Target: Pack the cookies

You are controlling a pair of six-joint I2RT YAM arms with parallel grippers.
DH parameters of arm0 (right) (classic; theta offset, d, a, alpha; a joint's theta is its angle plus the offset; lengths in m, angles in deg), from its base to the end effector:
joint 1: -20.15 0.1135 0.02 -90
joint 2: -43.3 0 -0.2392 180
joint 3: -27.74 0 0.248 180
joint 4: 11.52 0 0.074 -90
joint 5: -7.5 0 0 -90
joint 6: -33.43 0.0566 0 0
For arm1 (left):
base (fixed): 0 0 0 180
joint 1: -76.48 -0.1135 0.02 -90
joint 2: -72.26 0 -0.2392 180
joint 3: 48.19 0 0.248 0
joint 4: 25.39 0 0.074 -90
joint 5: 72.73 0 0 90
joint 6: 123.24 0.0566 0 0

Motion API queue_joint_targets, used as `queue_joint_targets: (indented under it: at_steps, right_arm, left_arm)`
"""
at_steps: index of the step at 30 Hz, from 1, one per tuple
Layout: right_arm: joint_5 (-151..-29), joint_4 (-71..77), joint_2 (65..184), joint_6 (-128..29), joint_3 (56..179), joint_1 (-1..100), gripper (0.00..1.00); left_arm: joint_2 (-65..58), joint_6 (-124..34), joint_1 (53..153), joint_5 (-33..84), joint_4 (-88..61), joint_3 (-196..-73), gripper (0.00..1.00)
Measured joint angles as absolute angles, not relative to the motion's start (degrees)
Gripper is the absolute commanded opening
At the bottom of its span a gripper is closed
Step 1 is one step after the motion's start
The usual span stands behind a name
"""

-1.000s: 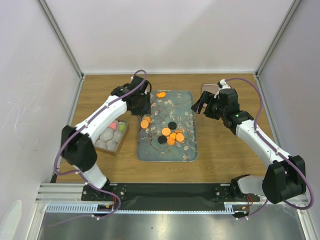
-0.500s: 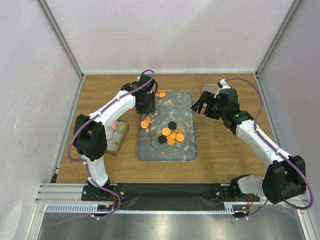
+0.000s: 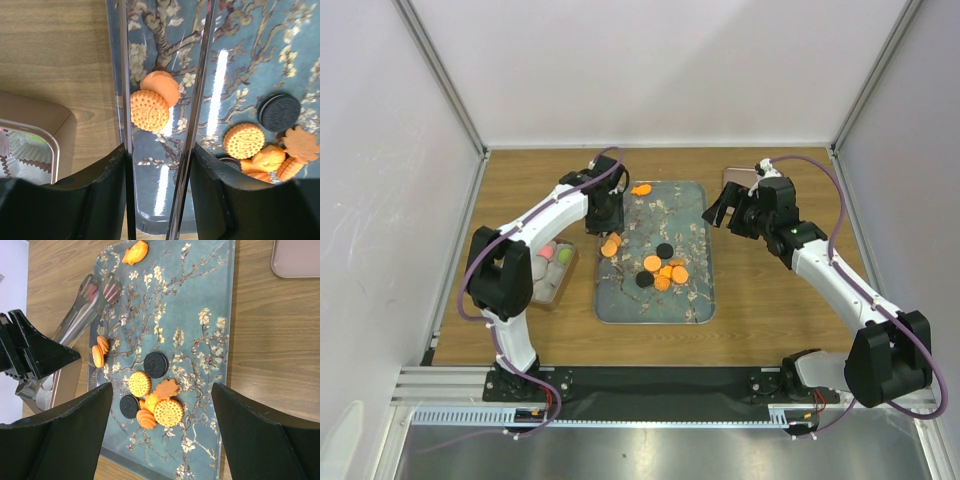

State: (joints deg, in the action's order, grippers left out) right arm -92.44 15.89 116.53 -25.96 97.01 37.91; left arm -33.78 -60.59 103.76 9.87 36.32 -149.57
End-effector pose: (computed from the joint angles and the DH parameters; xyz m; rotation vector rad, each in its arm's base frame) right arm 0.2915 0.1036 0.2579 0.1384 2.1815 0.6755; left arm 0.3459 -0.1702 0.2040 -0.0384 2.7151 -0.1046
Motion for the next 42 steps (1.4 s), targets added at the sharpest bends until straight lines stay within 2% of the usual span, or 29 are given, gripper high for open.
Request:
queue_joint_targets:
  at_steps: [31, 42]
  right_arm:
    - [-92.44, 15.89, 116.51, -25.93, 97.01, 37.91, 0.87]
    - [-92.44, 15.89, 116.51, -25.96, 97.01, 37.91, 0.87]
  left_arm:
    - [-33.06, -60.57, 103.33, 12.6, 34.59, -145.75, 0.47]
    - [-33.06, -60.55, 103.33, 13.24, 34.64, -145.37, 0.41]
